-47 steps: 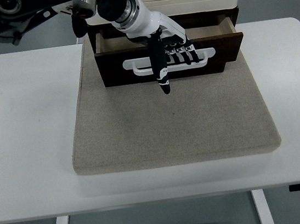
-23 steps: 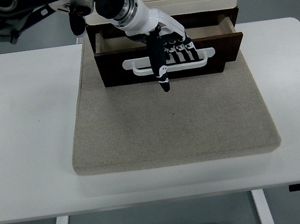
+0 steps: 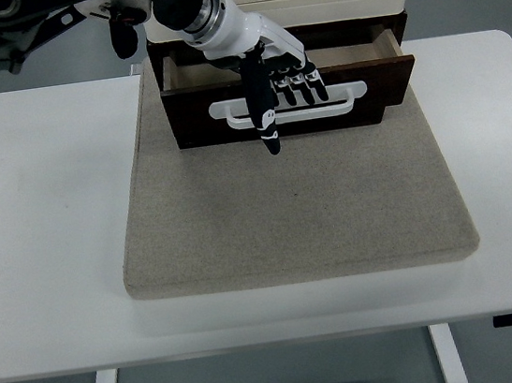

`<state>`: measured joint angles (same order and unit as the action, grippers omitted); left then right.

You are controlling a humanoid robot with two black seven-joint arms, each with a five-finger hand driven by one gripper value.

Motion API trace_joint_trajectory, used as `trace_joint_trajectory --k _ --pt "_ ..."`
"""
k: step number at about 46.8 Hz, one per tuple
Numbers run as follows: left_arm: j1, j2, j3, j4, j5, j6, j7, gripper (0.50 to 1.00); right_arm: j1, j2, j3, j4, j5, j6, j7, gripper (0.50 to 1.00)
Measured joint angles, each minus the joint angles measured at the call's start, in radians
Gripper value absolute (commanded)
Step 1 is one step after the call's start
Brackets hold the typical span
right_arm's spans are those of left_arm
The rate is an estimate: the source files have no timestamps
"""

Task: Open the drawer under the combination cabinet

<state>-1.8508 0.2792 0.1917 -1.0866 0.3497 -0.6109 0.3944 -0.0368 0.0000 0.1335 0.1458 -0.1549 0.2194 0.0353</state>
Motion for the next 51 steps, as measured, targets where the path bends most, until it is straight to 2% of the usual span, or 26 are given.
trace_joint_trajectory --k 9,17,24,35,41,46,49,51 --pt "0.001 0.000 -0.013 -0.004 -0.001 0.000 0.000 1.000 0.000 0.000 0.000 0.000 0.000 0.000 0.000 0.926" --pt "0.001 0.011 -0.086 -0.009 -0.003 0.000 0.001 1.000 0.000 0.000 0.000 0.000 0.000 0.000 0.000 0.926" --pt "0.006 0.020 -0.246 -0.009 0.000 0.000 -0.004 1.000 0.000 0.000 0.000 0.000 0.000 0.000 0.001 0.926" --pt "0.029 0.027 -0.630 0.017 0.014 0.000 -0.018 1.000 0.000 0.000 0.000 0.000 0.000 0.000 0.000 0.926" --pt "0.028 0.026 -0.823 0.112 0.016 0.000 -0.055 1.000 0.000 0.000 0.000 0.000 0.000 0.000 0.000 0.926" --pt "0.023 0.047 -0.902 0.195 0.017 0.000 -0.087 1.000 0.000 0.000 0.000 0.000 0.000 0.000 0.000 0.926" --pt "0.016 0.085 -0.938 0.244 0.017 0.031 -0.125 1.000 0.000 0.000 0.000 0.000 0.000 0.000 0.000 0.926" --pt "0.015 0.113 -0.947 0.270 0.017 0.074 -0.160 1.000 0.000 0.000 0.000 0.000 0.000 0.000 0.000 0.926"
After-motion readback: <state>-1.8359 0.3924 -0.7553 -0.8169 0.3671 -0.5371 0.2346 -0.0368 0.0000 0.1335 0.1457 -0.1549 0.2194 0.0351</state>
